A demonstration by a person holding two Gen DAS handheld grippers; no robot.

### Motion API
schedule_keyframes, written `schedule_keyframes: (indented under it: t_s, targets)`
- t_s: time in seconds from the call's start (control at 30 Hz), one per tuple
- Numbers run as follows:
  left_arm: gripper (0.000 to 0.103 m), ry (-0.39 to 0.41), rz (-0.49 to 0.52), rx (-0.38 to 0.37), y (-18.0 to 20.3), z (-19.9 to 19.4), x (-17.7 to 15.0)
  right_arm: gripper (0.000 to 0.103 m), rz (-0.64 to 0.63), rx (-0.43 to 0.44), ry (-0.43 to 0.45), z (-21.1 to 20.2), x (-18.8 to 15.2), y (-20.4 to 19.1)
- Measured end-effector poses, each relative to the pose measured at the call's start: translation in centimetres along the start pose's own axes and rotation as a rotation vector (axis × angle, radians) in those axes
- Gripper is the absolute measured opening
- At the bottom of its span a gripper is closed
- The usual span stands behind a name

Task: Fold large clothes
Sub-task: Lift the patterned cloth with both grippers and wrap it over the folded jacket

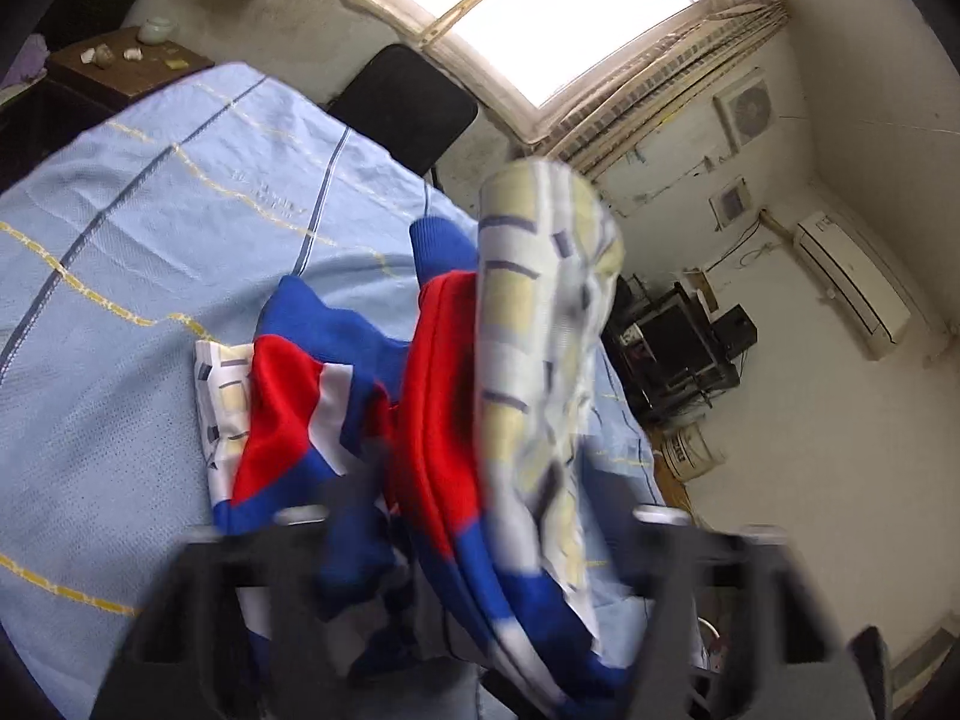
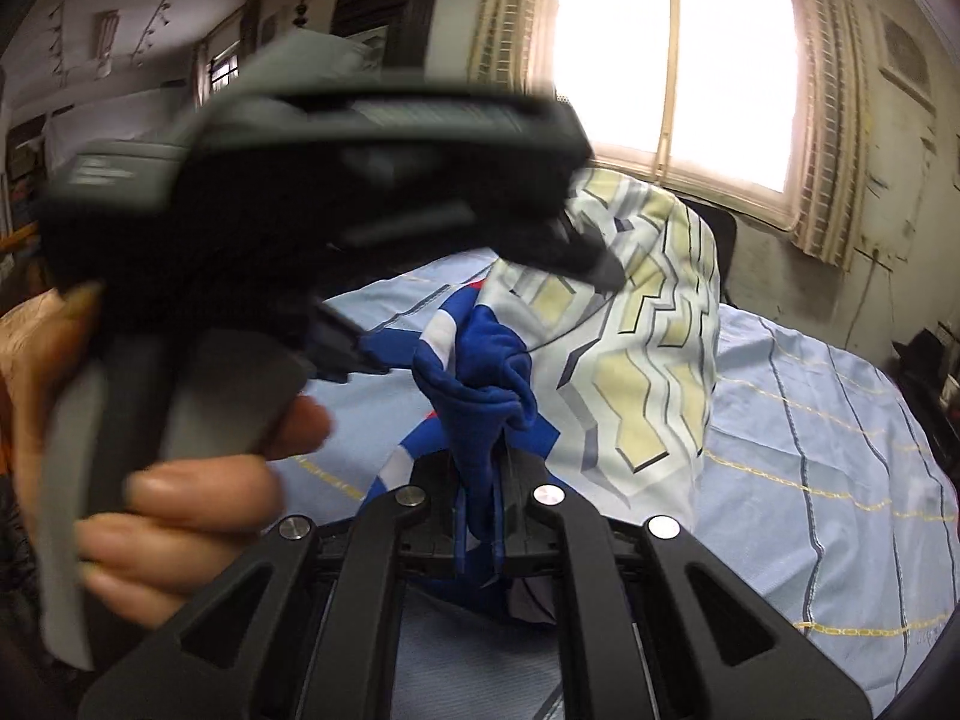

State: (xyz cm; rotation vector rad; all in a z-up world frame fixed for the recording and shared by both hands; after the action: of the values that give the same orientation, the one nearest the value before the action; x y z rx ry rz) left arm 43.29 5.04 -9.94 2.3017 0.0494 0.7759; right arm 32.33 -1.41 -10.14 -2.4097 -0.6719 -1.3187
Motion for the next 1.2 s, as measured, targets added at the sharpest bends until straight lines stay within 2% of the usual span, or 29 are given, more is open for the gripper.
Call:
schedule_keyframes:
  t_s: [0.03, 0.07, 0.17, 0.23, 0.27, 0.33, 0.37, 0.4, 0.47, 0.5, 0.53, 0.57, 0.6, 0.73, 0.87, 0.93, 1.03, 1.1, 1.2]
  targets:
    - [0.015, -0.024, -0.028, -0.047, -0.5, 0.2, 0.1, 0.005, -0.017, 0.006, -0.006, 0.0, -0.1, -0.5]
    - [0.014, -0.022, -0.049, -0.054, -1.0, 0.1, 0.2, 0.005, -0.034, 0.007, -0.010, 0.0, -0.2, -0.8]
    - [0.014, 0.001, -0.007, -0.016, -0.9, -0.3, 0.4, 0.005, -0.062, 0.034, -0.002, -0.7, -0.1, -0.9]
    - [0.014, 0.006, 0.018, -0.001, -0.4, -0.6, 0.3, 0.011, -0.070, 0.036, 0.009, -1.5, -0.2, -0.6]
    - [0.014, 0.011, 0.030, 0.012, -0.4, -0.7, 0.4, 0.016, -0.086, 0.028, 0.011, -1.8, -0.3, -0.6]
    - [0.014, 0.027, 0.041, 0.040, -0.6, -1.0, 0.5, 0.043, -0.149, -0.050, 0.025, -2.5, -0.7, -0.7]
    - [0.014, 0.029, 0.033, 0.038, -0.9, -1.3, 0.7, 0.061, -0.178, -0.096, 0.048, -3.0, -0.9, -0.7]
    - [0.014, 0.029, 0.026, 0.037, -1.2, -1.3, 0.8, 0.062, -0.197, -0.110, 0.074, -3.5, -1.1, -0.7]
    - [0.014, 0.035, 0.026, 0.056, -1.8, -1.6, 0.9, 0.061, -0.214, -0.111, 0.060, -3.3, -1.6, -0.6]
    - [0.014, 0.041, 0.030, 0.075, -2.1, -1.8, 1.0, 0.056, -0.218, -0.109, 0.039, -2.8, -1.9, -0.6]
    - [0.014, 0.048, 0.031, 0.098, -2.6, -2.1, 1.0, 0.048, -0.217, -0.094, 0.019, -2.3, -2.1, -0.6]
    - [0.014, 0.048, 0.032, 0.117, -3.0, -2.3, 1.1, 0.028, -0.204, -0.066, -0.008, -1.7, -2.3, -0.7]
    - [0.015, 0.040, 0.031, 0.138, -3.8, -2.4, 1.0, 0.022, -0.192, -0.059, -0.020, -1.3, -2.3, -0.6]
    - [0.016, 0.009, 0.029, 0.242, -6.8, -2.1, 0.9, 0.022, -0.182, 0.020, -0.044, 0.1, -2.1, -1.6]
    - [0.017, -0.081, 0.003, 0.342, -9.9, 0.5, 0.3, 0.020, -0.131, 0.110, -0.138, 3.6, -2.9, -2.6]
    - [0.020, -0.110, -0.010, 0.357, -11.0, 1.7, 0.2, 0.018, -0.061, 0.163, -0.194, 5.5, -3.7, -2.1]
    - [0.022, -0.106, 0.011, 0.379, -10.9, 1.8, 0.5, 0.011, 0.053, 0.237, -0.237, 7.3, -4.7, -1.2]
    - [0.024, -0.090, 0.049, 0.422, -10.5, 1.9, 0.7, 0.011, 0.067, 0.253, -0.236, 7.3, -4.6, -0.9]
    - [0.024, -0.070, 0.064, 0.438, -9.9, 1.4, 1.1, 0.011, 0.096, 0.280, -0.215, 6.8, -4.5, -0.2]
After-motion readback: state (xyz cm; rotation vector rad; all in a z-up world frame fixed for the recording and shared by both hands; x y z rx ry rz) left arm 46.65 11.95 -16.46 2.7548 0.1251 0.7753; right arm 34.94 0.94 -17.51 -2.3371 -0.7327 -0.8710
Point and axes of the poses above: each gripper's, at about its wrist camera, not at the fingertips, and z roughly the way its jaws point, y to its right, x to its top, the point moved 6 cm from there along z, roughly the way its jaws point, and after that the axes turned 10 degrees about x, right-handed, at the moved point
